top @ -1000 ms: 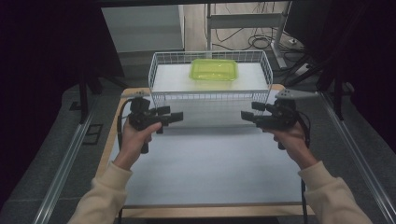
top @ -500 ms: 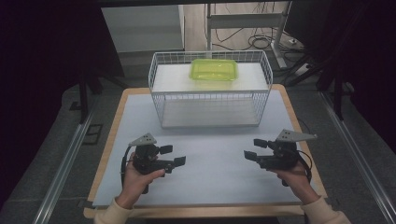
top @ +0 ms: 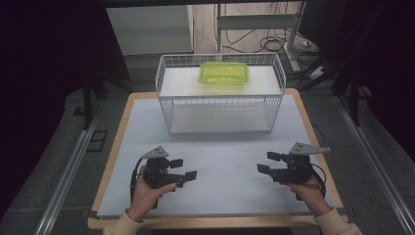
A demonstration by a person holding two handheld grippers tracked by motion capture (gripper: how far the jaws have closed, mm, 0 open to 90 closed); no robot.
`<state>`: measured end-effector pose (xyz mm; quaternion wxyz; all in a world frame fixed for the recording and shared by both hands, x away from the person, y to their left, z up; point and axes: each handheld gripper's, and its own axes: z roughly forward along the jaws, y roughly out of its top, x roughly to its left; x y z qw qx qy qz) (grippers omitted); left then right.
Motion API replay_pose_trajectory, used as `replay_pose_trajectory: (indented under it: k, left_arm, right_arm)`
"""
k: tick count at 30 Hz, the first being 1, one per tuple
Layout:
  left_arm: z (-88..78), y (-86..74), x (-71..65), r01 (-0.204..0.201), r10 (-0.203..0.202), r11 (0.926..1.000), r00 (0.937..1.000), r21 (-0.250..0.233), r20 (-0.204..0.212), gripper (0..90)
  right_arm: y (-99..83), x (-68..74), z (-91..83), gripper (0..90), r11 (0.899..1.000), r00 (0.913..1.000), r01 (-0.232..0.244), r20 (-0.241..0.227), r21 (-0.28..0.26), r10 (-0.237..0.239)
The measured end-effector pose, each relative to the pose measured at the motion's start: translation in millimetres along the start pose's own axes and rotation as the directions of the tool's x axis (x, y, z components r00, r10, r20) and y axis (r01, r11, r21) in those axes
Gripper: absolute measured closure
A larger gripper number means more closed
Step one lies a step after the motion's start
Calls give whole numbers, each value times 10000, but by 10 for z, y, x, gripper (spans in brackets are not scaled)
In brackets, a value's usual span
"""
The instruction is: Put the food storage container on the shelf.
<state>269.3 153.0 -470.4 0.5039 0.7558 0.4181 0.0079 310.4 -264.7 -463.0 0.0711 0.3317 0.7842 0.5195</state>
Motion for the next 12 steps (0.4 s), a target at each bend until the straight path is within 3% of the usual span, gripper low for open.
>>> replay_pose_trajectory:
  k: [12]
  left_arm:
    - [8,-41,48,156,-155,9999,9999,63,-22,192]
  right_arm:
    - [-47,-56,-6,277,9999,9997,-145,193,-23,146]
